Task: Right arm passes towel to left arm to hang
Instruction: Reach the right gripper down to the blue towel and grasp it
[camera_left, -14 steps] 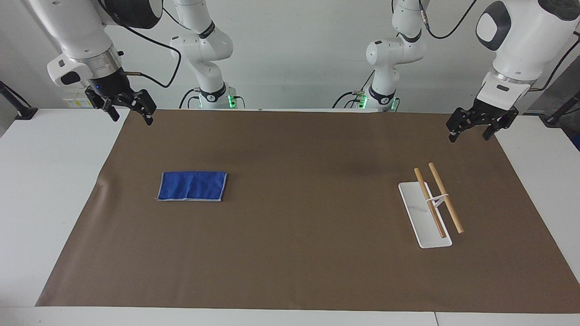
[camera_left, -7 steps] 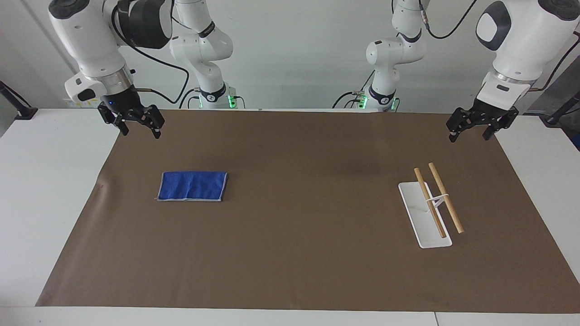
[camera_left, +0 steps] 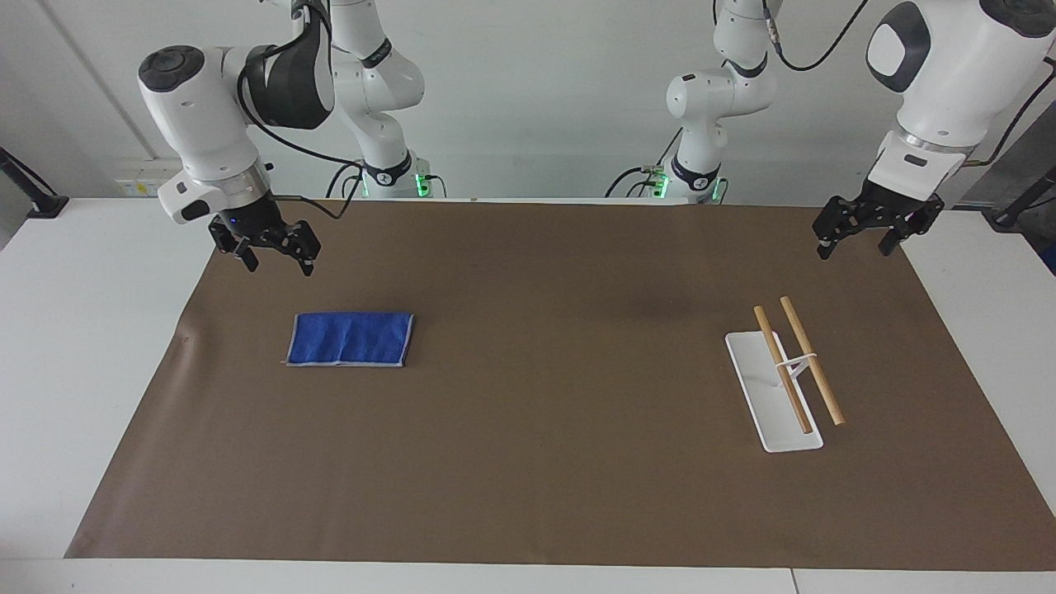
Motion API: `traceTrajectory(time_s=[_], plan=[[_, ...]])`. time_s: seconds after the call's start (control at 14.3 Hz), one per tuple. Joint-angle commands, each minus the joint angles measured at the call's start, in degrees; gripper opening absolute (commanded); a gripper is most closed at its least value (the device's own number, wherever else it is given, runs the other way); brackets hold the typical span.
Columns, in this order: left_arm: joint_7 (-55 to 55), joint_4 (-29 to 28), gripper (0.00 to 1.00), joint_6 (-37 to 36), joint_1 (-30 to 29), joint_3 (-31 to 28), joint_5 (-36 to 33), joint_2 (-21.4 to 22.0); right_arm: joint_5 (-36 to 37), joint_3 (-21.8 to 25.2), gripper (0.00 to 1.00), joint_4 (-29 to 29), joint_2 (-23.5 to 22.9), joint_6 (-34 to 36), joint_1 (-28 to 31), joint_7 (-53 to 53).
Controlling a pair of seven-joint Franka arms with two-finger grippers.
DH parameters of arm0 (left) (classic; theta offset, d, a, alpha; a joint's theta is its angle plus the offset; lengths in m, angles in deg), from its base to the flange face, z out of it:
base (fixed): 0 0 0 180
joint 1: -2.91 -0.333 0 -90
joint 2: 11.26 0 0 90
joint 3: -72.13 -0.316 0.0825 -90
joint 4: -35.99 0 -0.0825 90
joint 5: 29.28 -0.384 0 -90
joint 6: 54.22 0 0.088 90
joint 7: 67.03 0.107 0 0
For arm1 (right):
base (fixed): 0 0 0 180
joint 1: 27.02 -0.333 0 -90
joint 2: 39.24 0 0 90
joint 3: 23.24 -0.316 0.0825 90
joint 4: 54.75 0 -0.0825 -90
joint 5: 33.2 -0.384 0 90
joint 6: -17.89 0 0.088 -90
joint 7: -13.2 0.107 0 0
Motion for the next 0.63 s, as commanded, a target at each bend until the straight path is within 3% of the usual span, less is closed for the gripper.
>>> traceTrajectory(time_s=[0.0, 0.28, 0.56], plan=[[0.5, -0.8, 1.0, -0.1, -0.6, 0.0, 0.7, 0.9, -4.1, -0.4, 1.0, 4.0, -3.1, -7.5, 0.3, -3.2], [0.5, -0.8, 1.0, -0.1, -0.6, 0.0, 0.7, 0.9, -6.4, -0.4, 1.0, 7.4, -7.2, -16.1, 0.4, -7.5], [0.5, -0.8, 1.0, -0.1, -0.6, 0.0, 0.7, 0.9, -6.7, -0.5, 1.0, 7.6, -8.8, -16.4, 0.3, -10.5]])
